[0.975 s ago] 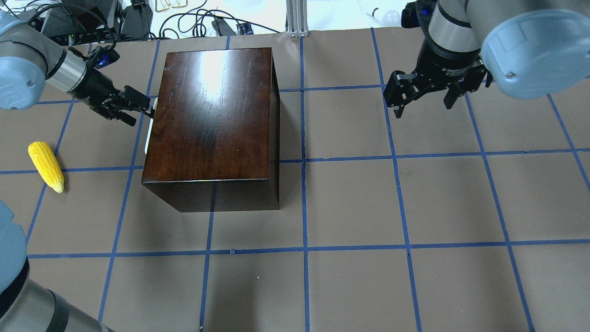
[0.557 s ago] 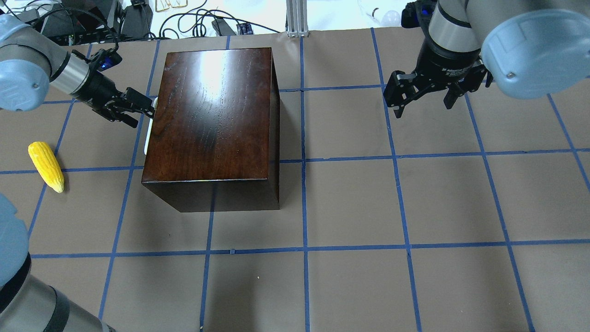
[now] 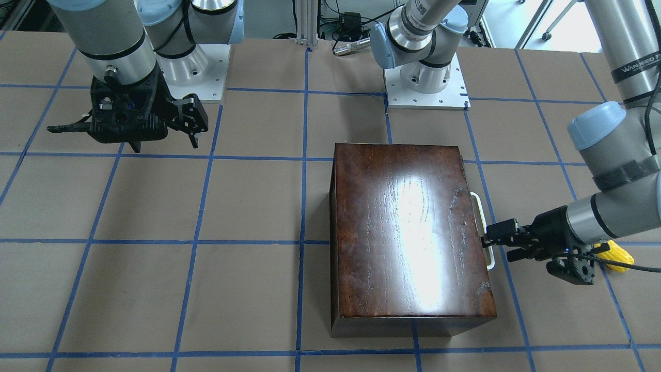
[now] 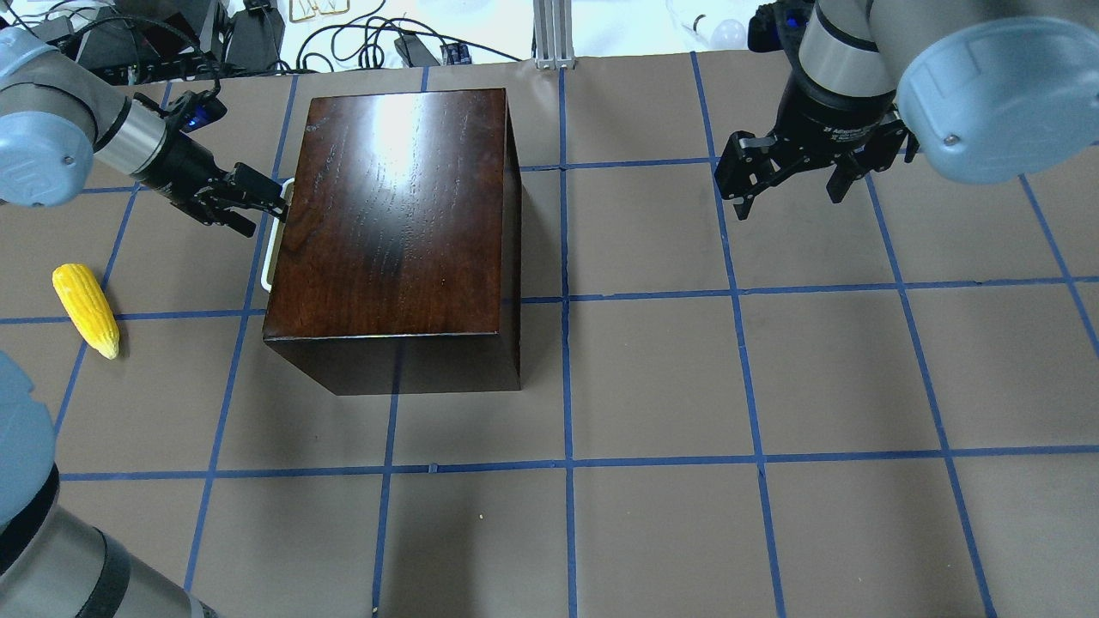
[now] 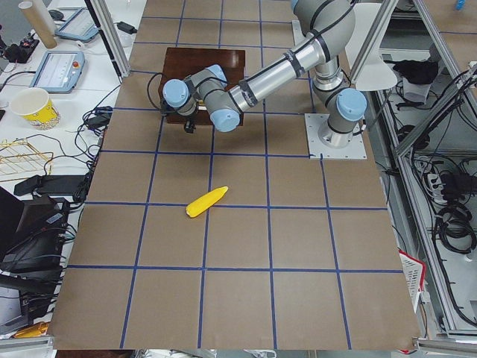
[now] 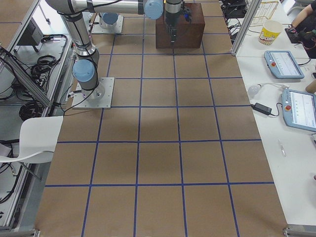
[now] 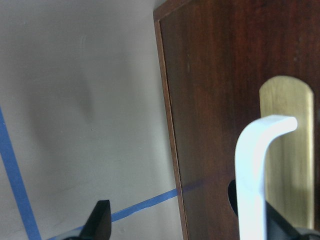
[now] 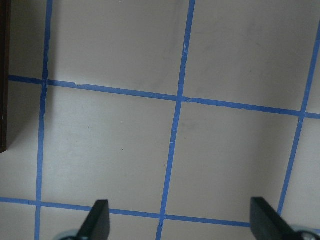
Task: Open drawer and put corn inside
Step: 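Close the left gripper on the white drawer handle, then pull the drawer outward from the cabinet with the left gripper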
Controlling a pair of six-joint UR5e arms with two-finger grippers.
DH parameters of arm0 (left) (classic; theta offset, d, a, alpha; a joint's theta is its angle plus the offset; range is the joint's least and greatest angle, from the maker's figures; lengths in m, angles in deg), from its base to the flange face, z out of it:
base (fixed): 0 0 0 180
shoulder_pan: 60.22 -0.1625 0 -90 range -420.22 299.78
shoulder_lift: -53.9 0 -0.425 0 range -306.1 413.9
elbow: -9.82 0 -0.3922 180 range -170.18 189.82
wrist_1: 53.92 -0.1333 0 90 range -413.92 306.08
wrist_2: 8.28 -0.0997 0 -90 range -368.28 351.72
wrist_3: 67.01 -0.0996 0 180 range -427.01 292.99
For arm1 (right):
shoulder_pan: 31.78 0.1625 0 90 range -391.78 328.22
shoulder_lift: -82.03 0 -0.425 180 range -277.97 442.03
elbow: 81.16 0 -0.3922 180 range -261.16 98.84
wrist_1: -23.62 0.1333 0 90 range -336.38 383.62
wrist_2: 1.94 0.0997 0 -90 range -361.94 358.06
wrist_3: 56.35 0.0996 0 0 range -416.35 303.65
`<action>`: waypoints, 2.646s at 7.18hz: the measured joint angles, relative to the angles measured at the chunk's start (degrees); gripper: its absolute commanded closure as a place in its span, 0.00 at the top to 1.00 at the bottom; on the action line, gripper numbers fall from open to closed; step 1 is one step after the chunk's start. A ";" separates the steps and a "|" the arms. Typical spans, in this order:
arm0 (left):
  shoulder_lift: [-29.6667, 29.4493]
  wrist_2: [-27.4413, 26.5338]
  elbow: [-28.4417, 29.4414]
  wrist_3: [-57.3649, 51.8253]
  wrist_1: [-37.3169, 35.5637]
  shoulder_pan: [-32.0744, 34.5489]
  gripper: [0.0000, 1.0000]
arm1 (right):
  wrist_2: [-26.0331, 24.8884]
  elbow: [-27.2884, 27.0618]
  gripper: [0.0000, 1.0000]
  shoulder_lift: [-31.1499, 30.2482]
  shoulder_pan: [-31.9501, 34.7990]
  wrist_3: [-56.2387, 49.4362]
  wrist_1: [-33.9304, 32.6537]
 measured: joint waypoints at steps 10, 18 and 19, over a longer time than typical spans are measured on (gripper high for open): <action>-0.05 -4.64 0.63 -3.08 -1.54 -0.96 1.00 | 0.00 0.00 1.00 0.00 0.11 0.00 0.00; -1.12 -7.30 2.45 -5.64 -1.45 -3.51 1.00 | 0.00 0.00 1.00 0.00 0.03 0.00 0.00; -1.25 -7.40 2.90 -6.03 -1.32 -3.74 1.00 | 0.00 0.00 1.00 0.00 0.03 0.00 0.00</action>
